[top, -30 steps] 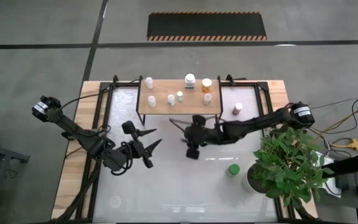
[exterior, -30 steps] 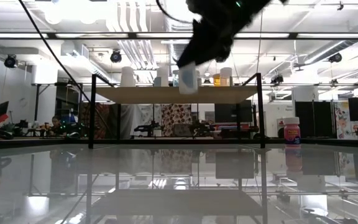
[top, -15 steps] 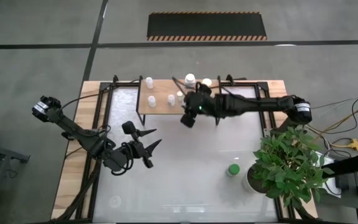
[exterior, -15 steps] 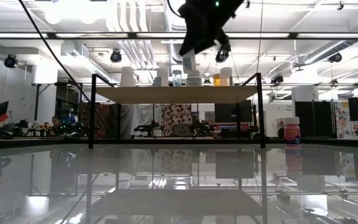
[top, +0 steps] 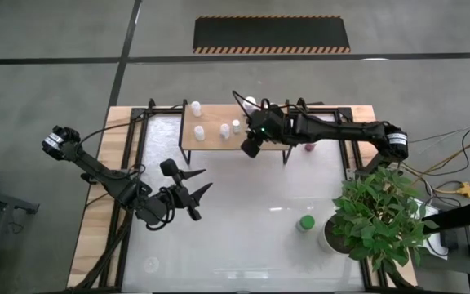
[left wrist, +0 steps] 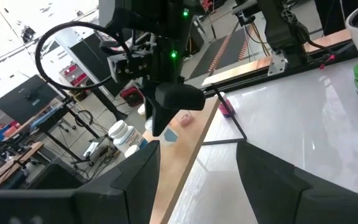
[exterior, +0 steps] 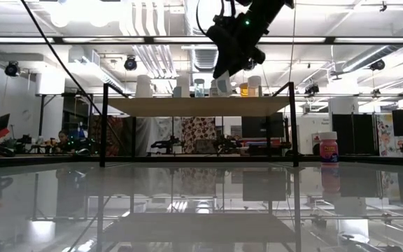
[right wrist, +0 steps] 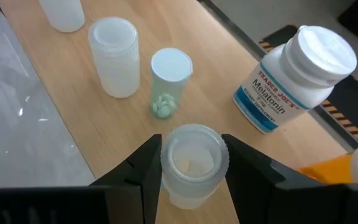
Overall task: Pick and place medicine bottles onto shelf by color
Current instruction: Put the white pill bottle on the shelf
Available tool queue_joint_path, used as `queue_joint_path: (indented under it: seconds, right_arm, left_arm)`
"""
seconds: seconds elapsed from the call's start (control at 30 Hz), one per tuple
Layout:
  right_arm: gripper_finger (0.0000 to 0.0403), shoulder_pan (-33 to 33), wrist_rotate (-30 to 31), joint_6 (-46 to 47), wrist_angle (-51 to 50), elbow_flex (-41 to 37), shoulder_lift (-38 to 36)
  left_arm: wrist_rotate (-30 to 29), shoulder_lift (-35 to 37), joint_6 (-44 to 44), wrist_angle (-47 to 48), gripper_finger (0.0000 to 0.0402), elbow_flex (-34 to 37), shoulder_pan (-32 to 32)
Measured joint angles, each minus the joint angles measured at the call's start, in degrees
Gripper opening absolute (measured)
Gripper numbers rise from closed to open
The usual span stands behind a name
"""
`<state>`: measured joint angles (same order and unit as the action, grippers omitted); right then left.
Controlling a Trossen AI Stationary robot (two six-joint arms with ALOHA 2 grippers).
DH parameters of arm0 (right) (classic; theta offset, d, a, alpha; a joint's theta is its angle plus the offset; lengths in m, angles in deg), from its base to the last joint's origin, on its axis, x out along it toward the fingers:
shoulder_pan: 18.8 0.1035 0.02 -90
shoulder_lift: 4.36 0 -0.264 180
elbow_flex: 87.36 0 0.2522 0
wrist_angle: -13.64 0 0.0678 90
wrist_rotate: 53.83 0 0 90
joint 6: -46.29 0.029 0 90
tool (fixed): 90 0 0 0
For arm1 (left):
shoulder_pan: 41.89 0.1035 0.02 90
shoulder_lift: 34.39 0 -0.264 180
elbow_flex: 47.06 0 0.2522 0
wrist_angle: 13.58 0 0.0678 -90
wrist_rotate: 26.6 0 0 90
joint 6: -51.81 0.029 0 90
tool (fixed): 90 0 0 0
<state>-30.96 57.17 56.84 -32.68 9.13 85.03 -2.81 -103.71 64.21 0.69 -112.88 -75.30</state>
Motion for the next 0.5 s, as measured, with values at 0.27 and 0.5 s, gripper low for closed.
queue_joint_path:
  seconds: [0.27, 0.5]
  right_arm:
    - [0.0139, -0.26, 3.43, -0.02, 1.11, -2.61, 0.0]
    - [0.014, -0.26, 3.69, 1.46, 1.82, -3.14, -0.02]
  left_arm:
    - [0.0, 0.0, 0.0, -0.02, 0.0195, 0.0, 0.0]
    - [0.0, 0.0, 0.0, -0.04, 0.0195, 0.0, 0.02]
